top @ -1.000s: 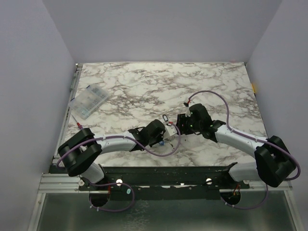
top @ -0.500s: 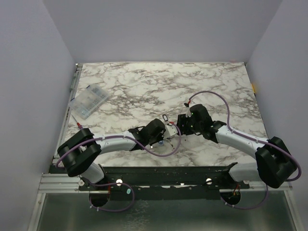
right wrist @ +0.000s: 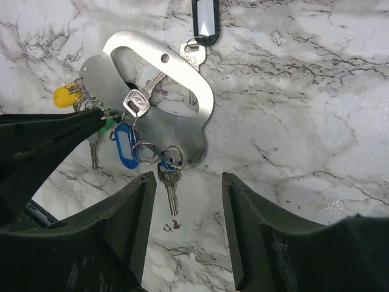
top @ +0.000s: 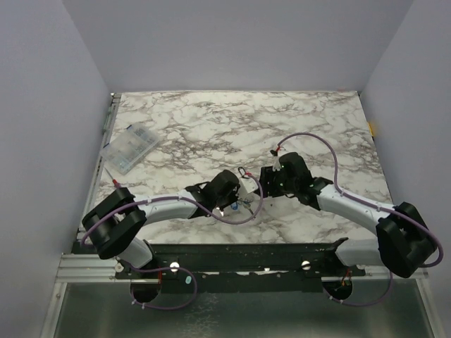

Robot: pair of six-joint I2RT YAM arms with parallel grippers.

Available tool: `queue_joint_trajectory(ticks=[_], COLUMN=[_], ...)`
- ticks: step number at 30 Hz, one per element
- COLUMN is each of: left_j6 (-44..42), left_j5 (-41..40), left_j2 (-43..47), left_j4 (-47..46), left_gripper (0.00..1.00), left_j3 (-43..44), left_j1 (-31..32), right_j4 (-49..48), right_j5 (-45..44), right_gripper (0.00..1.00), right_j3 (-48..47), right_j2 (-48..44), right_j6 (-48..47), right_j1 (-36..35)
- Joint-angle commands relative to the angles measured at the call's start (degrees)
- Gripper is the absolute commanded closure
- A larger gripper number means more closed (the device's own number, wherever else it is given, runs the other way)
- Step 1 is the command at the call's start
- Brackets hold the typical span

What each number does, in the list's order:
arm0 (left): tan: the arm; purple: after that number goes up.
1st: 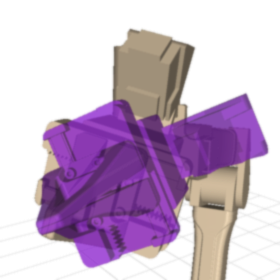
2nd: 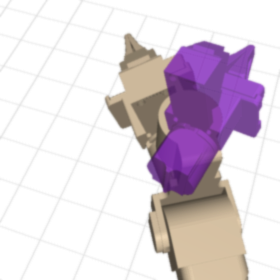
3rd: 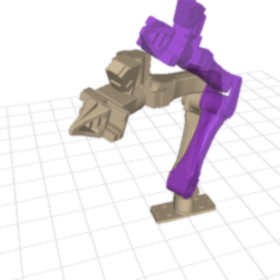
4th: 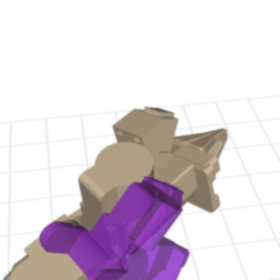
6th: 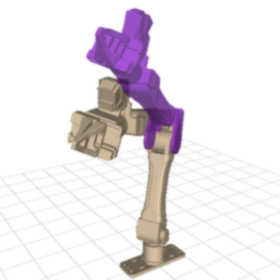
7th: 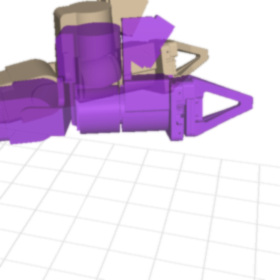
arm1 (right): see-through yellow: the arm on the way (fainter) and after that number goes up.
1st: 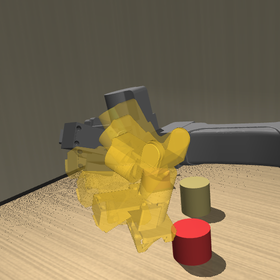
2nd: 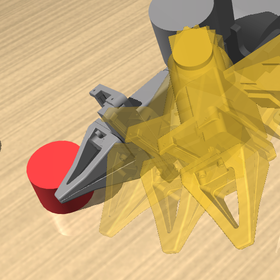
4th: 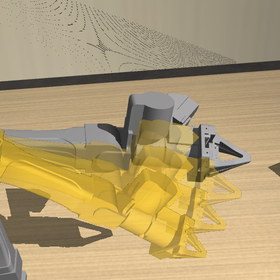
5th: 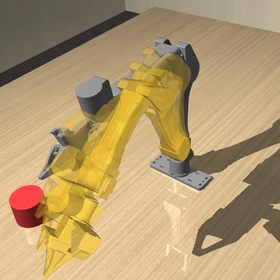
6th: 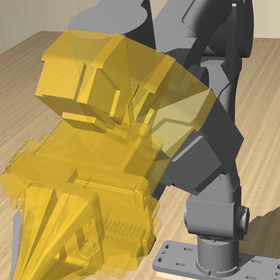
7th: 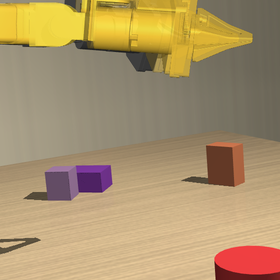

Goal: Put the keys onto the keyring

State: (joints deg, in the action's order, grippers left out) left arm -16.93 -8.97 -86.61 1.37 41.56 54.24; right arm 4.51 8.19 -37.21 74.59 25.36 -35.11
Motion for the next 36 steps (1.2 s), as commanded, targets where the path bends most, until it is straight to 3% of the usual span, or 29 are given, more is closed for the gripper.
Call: queue_joint_trajectory(ticks=[1, 10, 17, 26, 31, 36], left_j6=[2.5, 4.2, 1.3, -5.6, -7.5, -7.0], left_j5=[5.1, 14.3, 19.9, 28.5, 31.6, 33.4], left_j2=[4.0, 15.0, 20.8, 31.9, 36.9, 38.8], left_j4=[-1.2, 0.5, 4.0, 4.7, 3.9, 2.5], left_gripper=[1.0, 1.0, 1.0, 1.0, 1.0, 1.0], left_j3=[1.4, 1.7, 2.1, -2.3, -4.6, -5.9], left_j1=[-2.3, -6.5, -7.5, -7.6, -7.6, -7.6], right_j4=[-1.5, -10.3, -19.4, -25.6, -27.4, -26.4], right_j5=[-0.6, 3.1, 15.7, 33.8, 38.4, 37.8], right_gripper=[0.44, 0.4, 0.37, 0.37, 0.46, 0.63], right_j3=[0.9, 5.1, 7.0, 4.3, 3.0, 1.1], right_j2=[-2.4, -11.0, -16.5, -16.0, -15.3, -14.5], right_j6=[-1.1, -2.3, -7.3, -9.7, -10.0, -11.9], right_j1=[0.4, 0.4, 0.5, 0.3, -0.1, -1.9])
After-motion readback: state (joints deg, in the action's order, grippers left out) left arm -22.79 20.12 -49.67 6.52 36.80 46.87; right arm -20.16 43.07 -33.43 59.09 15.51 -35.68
